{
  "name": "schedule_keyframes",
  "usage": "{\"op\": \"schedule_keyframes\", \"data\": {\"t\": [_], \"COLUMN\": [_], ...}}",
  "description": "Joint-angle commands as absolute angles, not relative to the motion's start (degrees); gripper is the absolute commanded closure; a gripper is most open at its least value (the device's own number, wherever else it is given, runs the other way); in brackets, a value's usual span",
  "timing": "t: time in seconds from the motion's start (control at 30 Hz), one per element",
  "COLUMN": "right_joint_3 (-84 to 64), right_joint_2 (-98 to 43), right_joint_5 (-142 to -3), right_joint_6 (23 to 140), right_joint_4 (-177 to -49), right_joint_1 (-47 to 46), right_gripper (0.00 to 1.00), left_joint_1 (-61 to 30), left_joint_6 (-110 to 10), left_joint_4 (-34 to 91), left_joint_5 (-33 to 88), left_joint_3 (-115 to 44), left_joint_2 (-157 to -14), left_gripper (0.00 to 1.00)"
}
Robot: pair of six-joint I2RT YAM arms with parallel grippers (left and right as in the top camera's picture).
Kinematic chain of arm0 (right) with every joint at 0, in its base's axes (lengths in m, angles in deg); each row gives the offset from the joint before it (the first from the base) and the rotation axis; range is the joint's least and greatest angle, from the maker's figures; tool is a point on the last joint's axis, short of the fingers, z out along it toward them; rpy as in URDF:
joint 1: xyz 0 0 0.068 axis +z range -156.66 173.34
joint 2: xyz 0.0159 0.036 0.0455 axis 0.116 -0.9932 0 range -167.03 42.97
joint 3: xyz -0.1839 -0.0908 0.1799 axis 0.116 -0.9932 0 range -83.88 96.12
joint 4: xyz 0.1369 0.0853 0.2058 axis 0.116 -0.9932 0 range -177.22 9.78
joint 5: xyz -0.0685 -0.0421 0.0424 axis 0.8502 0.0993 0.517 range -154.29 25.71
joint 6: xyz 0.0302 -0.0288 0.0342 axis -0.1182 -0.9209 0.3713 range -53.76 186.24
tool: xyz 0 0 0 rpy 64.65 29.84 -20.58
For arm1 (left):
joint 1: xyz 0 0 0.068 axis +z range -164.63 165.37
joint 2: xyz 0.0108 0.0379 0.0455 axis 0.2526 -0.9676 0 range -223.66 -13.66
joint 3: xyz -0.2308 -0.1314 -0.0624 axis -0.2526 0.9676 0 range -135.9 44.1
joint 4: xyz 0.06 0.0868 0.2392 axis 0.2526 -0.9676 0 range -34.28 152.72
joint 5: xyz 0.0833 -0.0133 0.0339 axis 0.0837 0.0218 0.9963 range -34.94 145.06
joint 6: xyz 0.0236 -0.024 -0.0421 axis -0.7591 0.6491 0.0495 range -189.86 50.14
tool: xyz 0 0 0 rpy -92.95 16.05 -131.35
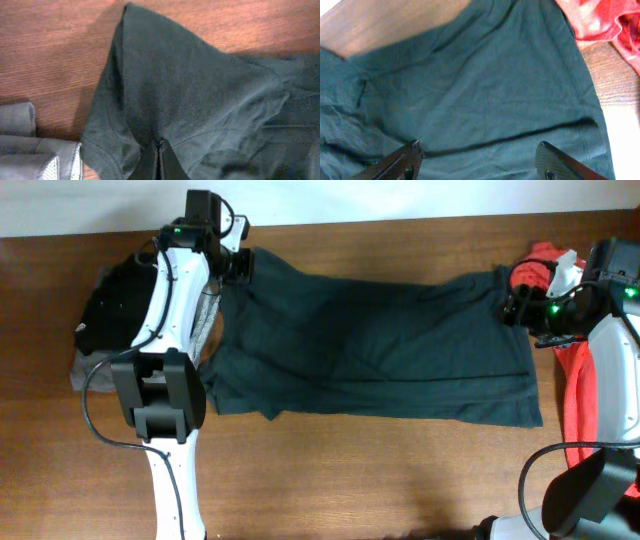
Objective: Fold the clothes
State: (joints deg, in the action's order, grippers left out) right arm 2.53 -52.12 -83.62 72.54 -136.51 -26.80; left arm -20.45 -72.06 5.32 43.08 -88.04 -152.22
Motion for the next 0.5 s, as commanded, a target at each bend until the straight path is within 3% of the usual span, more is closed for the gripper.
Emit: {"op": "schedule_keyframes", "data": {"t": [0.0, 0.13, 0.2, 0.27, 0.47], "right_joint_3": [2.8, 2.8, 2.8, 2.8, 6.1], "right_joint_2": [-52.0, -52.1, -52.8, -54.5, -64.9], "right_joint_5": [-82.7, -82.6, -82.4, -76.8, -72.8], "right_joint_6": [73.1, 73.1, 73.1, 72.4, 72.7], "right_joint_4": [-136.4, -135.1, -133.4, -130.3, -121.6], "right_joint_1": [-26.5, -26.6, -26.5, -26.6, -28.2], "right_gripper": [0.23, 0.23, 0.33, 0.37, 0.3], "left_joint_1": [-20.1, -20.1, -20.1, -20.1, -20.1], "left_joint_6": [-72.0, -72.0, -72.0, -72.0, -72.3], "left_joint_4": [4.3, 2.3, 1.3, -0.4, -7.1], "left_joint_5": [42.4, 42.3, 41.5, 39.1, 34.7], "left_joint_3": [-89.5, -89.9, -90.5, -92.3, -99.6], "left_joint_2": [-152.6, -152.6, -152.6, -152.6, -152.6], "left_gripper": [0.96, 1.0, 1.0, 1.0, 1.0]}}
